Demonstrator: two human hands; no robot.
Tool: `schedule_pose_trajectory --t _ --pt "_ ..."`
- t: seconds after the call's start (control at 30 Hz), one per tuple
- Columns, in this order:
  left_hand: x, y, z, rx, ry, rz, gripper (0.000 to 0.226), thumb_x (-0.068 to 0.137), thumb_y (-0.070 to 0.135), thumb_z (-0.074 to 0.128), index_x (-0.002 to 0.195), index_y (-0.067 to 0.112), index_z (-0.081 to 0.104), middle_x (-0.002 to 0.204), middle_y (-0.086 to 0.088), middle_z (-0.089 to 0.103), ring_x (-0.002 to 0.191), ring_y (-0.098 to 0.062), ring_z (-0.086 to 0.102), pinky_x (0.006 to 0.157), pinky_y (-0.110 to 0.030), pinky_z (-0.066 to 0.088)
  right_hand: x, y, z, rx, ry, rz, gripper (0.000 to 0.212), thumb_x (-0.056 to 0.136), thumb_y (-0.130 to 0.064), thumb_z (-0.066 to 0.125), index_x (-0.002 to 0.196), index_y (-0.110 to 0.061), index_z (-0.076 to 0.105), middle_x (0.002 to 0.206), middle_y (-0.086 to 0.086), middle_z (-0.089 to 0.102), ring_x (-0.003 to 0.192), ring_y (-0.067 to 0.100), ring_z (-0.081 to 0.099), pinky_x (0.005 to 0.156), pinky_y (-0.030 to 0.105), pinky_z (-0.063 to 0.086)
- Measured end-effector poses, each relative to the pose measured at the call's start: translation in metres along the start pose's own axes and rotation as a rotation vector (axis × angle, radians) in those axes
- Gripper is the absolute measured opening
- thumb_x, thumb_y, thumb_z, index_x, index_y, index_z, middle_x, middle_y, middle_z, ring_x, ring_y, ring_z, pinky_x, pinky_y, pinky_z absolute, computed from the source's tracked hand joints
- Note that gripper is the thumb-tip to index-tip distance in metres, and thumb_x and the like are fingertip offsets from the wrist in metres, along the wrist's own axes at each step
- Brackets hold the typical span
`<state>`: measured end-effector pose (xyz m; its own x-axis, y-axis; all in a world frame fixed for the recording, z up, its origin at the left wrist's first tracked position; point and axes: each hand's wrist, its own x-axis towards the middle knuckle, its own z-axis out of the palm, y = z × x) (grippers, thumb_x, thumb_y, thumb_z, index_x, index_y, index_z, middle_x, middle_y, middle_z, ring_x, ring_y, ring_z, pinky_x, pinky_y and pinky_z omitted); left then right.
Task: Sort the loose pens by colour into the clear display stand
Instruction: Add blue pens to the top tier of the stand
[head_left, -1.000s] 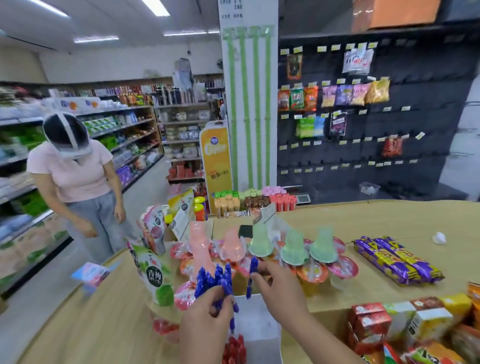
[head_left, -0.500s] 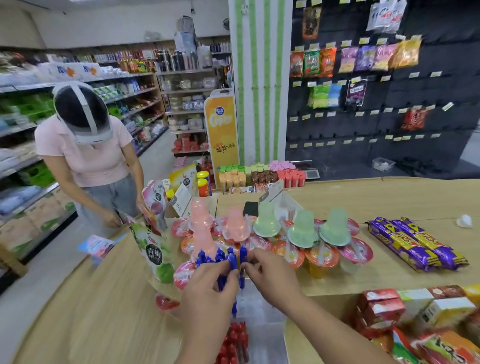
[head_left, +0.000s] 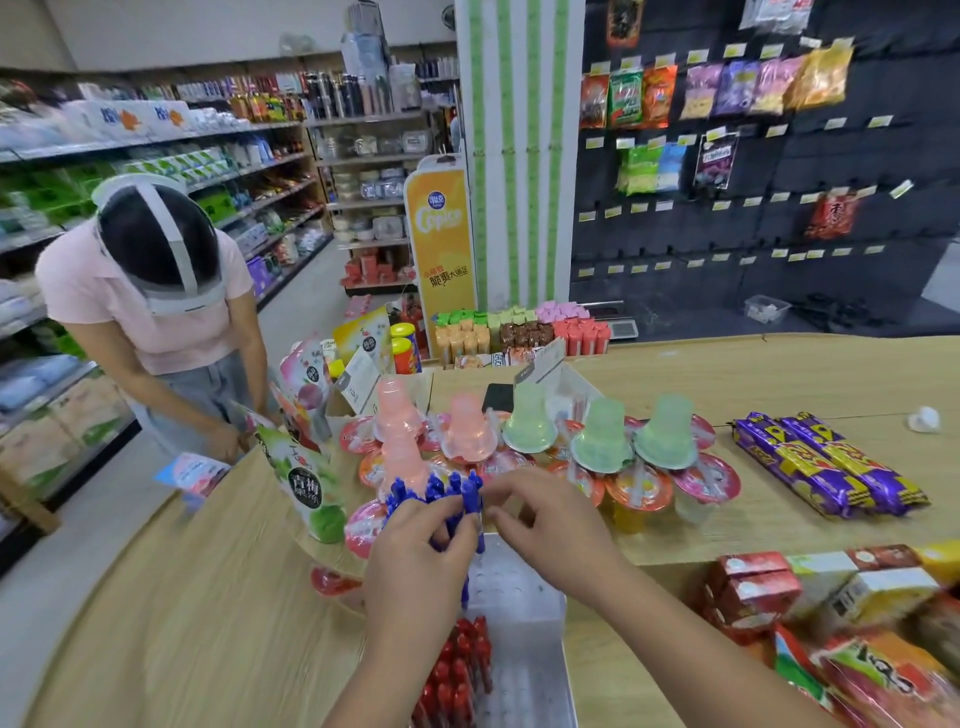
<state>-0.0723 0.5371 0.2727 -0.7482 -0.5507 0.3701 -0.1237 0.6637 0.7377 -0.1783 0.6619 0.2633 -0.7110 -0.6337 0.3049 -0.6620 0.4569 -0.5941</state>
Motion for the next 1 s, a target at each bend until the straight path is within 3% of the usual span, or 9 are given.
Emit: schedule_pose_trajectory --t 0.07,0.2,0.27,0.37,0.53,0.63,0.77,1.0 --pt "0.0 0.001 0.001 -0.023 0.002 -0.012 0.038 0.085 0.021 0.072 0.057 0.04 0.055 0.061 0.002 0.044 0.067 -0.012 0.048 0.057 -0.034 0.041 -0.002 -0.003 0.0 0.017 -0.097 -0.023 0.019 0.089 -0.037 0.059 0.107 -0.04 0.063 0.096 -0.02 0.058 0.072 -0.003 0.051 0.064 0.02 0.045" --pt "0.001 -0.002 0.0 -0.037 -0.014 -0.002 0.036 0.085 0.021 0.072 0.059 0.038 0.055 0.06 0.003 0.044 0.067 -0.012 0.047 0.055 -0.025 0.034 -0.001 -0.004 0.006 0.045 -0.098 -0.008 0.01 0.088 -0.041 0.06 0.096 -0.037 0.065 0.09 -0.019 0.062 0.07 -0.002 0.051 0.06 0.017 0.04" --pt "0.001 -0.003 -0.002 -0.094 -0.016 -0.003 0.02 0.086 0.02 0.072 0.079 0.038 0.067 0.062 0.005 0.046 0.065 -0.009 0.048 0.058 -0.016 0.035 0.0 -0.002 0.008 0.055 -0.073 0.017 0.004 0.089 -0.04 0.061 0.091 -0.037 0.063 0.084 -0.02 0.062 0.069 -0.003 0.052 0.059 0.018 0.041" --pt "-0.005 -0.009 -0.01 -0.174 0.055 -0.018 0.033 0.084 0.017 0.076 0.111 0.035 0.069 0.068 0.007 0.051 0.065 -0.008 0.049 0.062 -0.011 0.04 -0.002 0.006 0.012 0.086 -0.025 0.082 0.003 0.089 -0.039 0.064 0.087 -0.039 0.062 0.08 -0.023 0.062 0.066 -0.003 0.053 0.06 0.02 0.044" --pt "-0.014 -0.02 -0.025 -0.149 0.145 -0.022 0.036 0.083 0.019 0.077 0.113 0.036 0.067 0.078 0.006 0.054 0.069 -0.015 0.049 0.063 -0.019 0.044 -0.004 0.018 0.028 0.134 -0.019 0.168 0.01 0.088 -0.041 0.065 0.091 -0.033 0.068 0.083 -0.019 0.065 0.067 -0.001 0.054 0.061 0.022 0.046" --pt "-0.012 -0.027 -0.027 -0.128 0.144 -0.054 0.042 0.083 0.02 0.077 0.118 0.037 0.063 0.081 0.005 0.052 0.072 -0.015 0.05 0.065 -0.016 0.043 -0.006 0.018 0.035 0.124 -0.04 0.165 0.011 0.089 -0.042 0.064 0.095 -0.033 0.068 0.089 -0.022 0.066 0.075 -0.002 0.057 0.066 0.019 0.046" --pt "-0.011 -0.029 -0.027 -0.112 0.114 -0.079 0.043 0.084 0.022 0.076 0.122 0.035 0.06 0.084 0.005 0.051 0.077 -0.008 0.05 0.067 -0.01 0.042 -0.007 0.017 0.04 0.035 -0.056 0.184 0.014 0.091 -0.045 0.061 0.097 -0.035 0.068 0.092 -0.023 0.066 0.077 -0.002 0.057 0.069 0.025 0.05" --pt "-0.012 -0.03 -0.025 -0.075 0.115 -0.075 0.043 0.085 0.021 0.074 0.125 0.03 0.062 0.082 0.006 0.049 0.077 -0.007 0.049 0.067 -0.02 0.041 -0.005 0.011 0.046 -0.125 -0.067 0.168 0.02 0.091 -0.047 0.057 0.102 -0.033 0.067 0.098 -0.016 0.068 0.079 0.002 0.058 0.065 0.027 0.051"
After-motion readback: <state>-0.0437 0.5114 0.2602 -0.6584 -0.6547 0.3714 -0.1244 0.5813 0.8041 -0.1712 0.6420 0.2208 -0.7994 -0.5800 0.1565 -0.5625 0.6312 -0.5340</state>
